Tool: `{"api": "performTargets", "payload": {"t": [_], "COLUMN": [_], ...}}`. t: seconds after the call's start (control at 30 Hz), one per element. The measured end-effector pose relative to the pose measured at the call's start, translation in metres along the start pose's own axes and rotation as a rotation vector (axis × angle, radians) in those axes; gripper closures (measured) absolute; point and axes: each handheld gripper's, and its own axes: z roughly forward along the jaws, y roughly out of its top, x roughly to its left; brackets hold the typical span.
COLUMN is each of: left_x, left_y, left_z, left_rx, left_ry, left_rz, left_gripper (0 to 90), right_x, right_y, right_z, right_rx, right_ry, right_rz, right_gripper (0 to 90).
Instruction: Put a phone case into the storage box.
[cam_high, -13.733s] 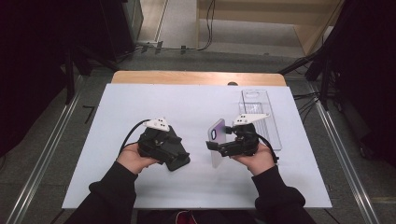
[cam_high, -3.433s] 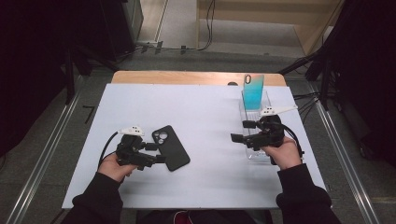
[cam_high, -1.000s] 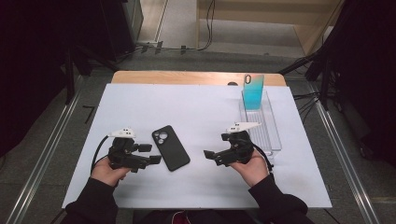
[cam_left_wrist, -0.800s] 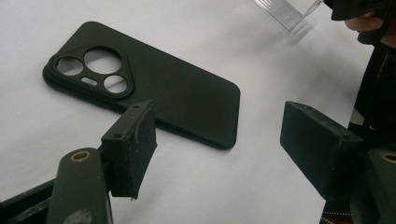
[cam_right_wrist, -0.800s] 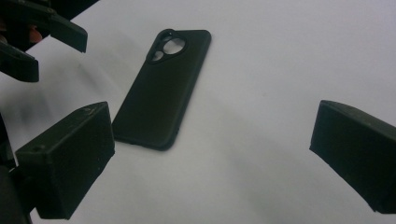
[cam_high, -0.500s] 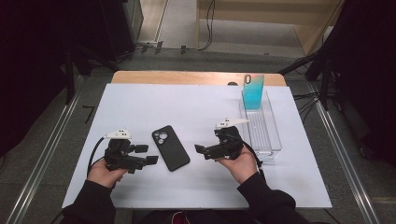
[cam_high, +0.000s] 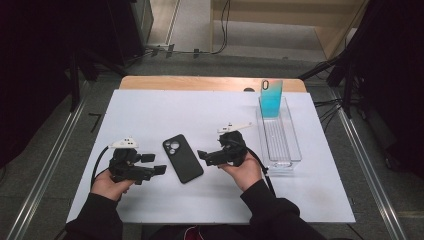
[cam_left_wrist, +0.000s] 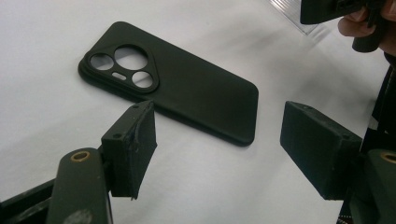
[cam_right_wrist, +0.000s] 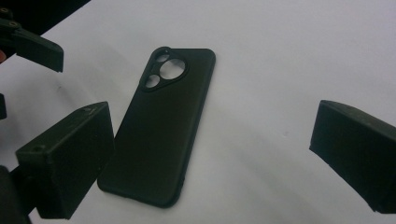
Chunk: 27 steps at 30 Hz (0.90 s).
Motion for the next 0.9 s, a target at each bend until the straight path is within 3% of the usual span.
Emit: {"api": "performTargets", "payload": {"t": [0.9], "left_x": [0.002], "left_y": [0.002], "left_z": [0.000], "left_rx": [0.011], "left_ry": [0.002], "left_rz": [-0.002], "left_gripper": [27.2], "right_x": [0.027], "right_y": [0.017], "right_z": [0.047], "right_rx": [-0.017], "right_ry": [-0.006], "right_rz": [0.005], "right_gripper": [3.2]}}
